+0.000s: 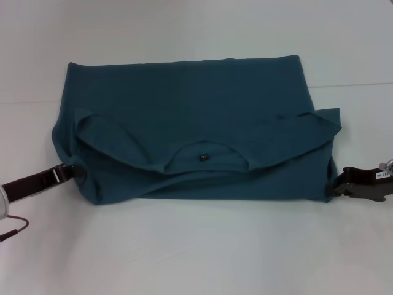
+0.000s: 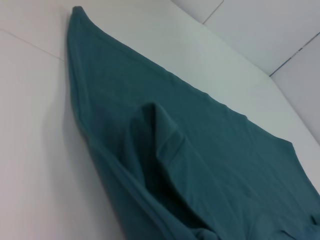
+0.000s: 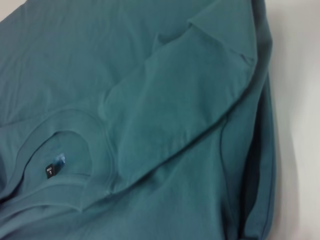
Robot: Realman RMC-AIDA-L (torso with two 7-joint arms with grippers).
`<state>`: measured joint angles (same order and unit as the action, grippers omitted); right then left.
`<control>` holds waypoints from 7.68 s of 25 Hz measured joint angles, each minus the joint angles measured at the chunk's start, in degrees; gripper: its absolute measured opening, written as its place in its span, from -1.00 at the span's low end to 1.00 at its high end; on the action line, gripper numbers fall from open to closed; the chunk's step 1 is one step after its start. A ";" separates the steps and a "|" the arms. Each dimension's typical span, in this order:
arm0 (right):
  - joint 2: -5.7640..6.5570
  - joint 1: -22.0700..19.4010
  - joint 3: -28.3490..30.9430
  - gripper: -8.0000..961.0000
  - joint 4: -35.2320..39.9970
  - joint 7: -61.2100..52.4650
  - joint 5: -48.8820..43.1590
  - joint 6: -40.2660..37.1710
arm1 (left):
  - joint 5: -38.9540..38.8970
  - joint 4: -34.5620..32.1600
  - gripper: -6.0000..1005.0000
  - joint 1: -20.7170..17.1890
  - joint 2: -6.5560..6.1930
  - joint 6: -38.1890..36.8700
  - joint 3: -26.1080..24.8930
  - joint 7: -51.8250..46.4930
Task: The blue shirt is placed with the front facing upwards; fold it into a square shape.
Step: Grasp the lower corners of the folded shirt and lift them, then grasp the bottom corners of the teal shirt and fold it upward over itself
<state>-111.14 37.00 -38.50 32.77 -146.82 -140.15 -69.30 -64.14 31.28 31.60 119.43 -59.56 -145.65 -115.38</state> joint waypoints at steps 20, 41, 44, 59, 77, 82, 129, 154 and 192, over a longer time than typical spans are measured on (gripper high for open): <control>-2.52 -3.28 0.01 -0.89 3.50 10.55 2.29 -2.39 | -4.46 0.17 -0.90 -4.93 0.01 -4.91 -0.17 4.37; -6.66 -9.53 0.11 -0.89 14.03 17.44 2.40 -10.72 | -5.80 -0.29 -0.90 -12.31 0.18 -14.54 -6.92 11.83; -6.99 -10.39 0.46 -0.89 14.07 19.61 3.26 -11.17 | -6.09 -0.29 -0.90 -13.84 0.18 -15.97 -7.13 13.69; -7.73 -15.92 6.58 -0.89 14.11 34.03 10.53 -16.17 | -6.10 -0.62 -0.90 -15.65 0.09 -19.73 -7.73 16.67; -8.39 -19.22 18.30 -0.89 13.53 47.22 10.69 -27.85 | -6.08 -0.61 -0.90 -19.27 -0.12 -27.83 -10.64 21.35; -8.39 -20.62 18.34 -0.89 13.47 48.35 10.57 -29.68 | -6.08 -0.61 -0.90 -20.78 -0.04 -28.87 -10.68 21.76; -8.23 -26.81 25.44 -0.89 12.44 57.50 10.67 -42.54 | -5.72 -0.61 -0.90 -29.00 -1.32 -43.07 -15.80 25.55; -7.65 -27.26 27.08 -0.89 11.95 56.34 19.32 -44.56 | -6.91 -0.94 -0.90 -30.25 -2.79 -49.86 -19.21 25.84; -6.98 -32.95 25.31 -0.90 11.70 56.86 23.43 -44.85 | -12.11 -2.28 -0.90 -32.75 -3.72 -52.81 -19.14 28.76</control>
<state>-118.12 4.05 -13.19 44.47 -89.97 -116.72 -114.15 -76.25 29.01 -1.15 115.71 -112.37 -164.79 -86.62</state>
